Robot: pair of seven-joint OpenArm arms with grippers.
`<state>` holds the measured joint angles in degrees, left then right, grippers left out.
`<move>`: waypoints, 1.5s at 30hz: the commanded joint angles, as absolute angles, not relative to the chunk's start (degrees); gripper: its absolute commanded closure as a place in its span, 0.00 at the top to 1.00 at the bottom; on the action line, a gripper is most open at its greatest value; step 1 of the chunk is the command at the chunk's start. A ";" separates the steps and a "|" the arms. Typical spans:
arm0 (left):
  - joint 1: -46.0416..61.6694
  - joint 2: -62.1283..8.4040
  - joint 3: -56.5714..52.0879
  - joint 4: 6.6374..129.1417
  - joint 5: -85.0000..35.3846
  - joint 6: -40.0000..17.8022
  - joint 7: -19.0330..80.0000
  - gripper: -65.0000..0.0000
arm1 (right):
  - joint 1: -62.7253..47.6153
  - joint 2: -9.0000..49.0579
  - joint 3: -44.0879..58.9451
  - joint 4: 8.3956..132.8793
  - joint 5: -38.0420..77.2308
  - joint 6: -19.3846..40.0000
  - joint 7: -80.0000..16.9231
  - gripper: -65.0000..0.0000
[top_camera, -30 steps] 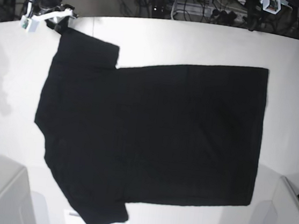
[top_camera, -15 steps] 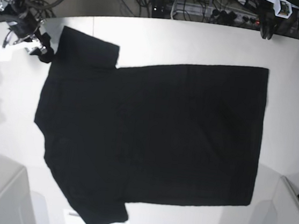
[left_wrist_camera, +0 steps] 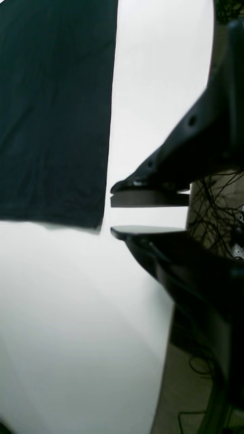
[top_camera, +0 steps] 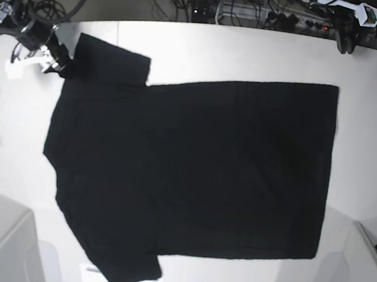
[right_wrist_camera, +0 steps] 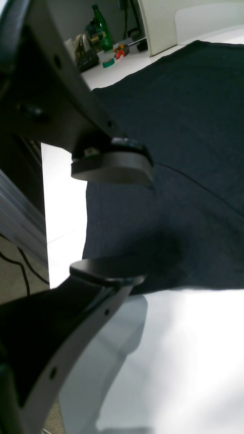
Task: Fold the T-shirt properly
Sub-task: 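Move the right gripper down to the shirt's shoulder corner and grasp it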
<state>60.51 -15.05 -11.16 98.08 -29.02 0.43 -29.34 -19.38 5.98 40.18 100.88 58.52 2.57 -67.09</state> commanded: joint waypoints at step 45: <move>55.60 -19.91 -11.30 98.59 -51.30 -7.52 -23.43 0.57 | -21.41 8.22 31.43 86.29 45.32 21.23 -54.11 0.49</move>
<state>54.54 -19.40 -11.14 97.97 -51.22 -7.01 -22.00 -20.27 8.56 31.66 86.67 49.08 22.37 -49.58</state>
